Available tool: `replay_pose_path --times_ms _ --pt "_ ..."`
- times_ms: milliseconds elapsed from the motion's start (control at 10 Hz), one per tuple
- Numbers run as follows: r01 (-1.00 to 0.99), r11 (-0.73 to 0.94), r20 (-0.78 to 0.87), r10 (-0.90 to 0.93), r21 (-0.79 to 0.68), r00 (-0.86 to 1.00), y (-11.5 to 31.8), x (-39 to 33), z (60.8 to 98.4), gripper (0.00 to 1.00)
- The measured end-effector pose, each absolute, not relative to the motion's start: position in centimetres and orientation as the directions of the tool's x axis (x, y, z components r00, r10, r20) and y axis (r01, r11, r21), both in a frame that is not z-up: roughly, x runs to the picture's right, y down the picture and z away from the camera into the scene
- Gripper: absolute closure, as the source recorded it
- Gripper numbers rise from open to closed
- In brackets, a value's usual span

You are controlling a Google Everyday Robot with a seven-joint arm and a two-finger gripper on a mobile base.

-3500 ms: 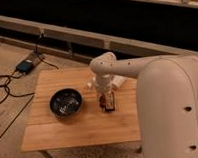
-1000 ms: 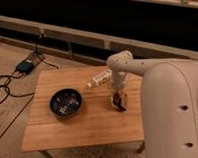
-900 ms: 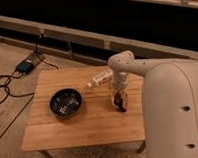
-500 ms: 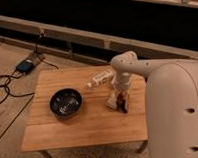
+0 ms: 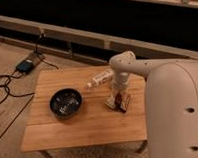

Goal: Place the pepper in the ceramic cup

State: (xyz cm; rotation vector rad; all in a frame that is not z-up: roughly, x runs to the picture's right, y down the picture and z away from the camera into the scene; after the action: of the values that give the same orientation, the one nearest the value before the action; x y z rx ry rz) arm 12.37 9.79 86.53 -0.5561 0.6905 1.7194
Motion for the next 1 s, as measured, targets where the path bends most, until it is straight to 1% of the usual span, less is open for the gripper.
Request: replay_pose_path --times_ms 100,200,300,500,700,1000 --pt "-0.974 -0.174 -0.683 0.695 0.147 -0.227 9.72 11.84 86.57 0.25" --pt "-0.977 -0.167 -0.685 0.697 0.132 -0.211 9.71 11.29 86.70 0.20" --pt "-0.977 -0.167 -0.684 0.698 0.132 -0.212 9.68 11.30 86.70 0.20" --pt "-0.977 -0.167 -0.685 0.697 0.132 -0.212 9.71 11.32 86.69 0.27" --pt "-0.977 -0.166 -0.685 0.697 0.132 -0.211 9.71 11.28 86.69 0.20" --pt "-0.977 -0.166 -0.685 0.697 0.132 -0.211 9.72 11.27 86.69 0.20"
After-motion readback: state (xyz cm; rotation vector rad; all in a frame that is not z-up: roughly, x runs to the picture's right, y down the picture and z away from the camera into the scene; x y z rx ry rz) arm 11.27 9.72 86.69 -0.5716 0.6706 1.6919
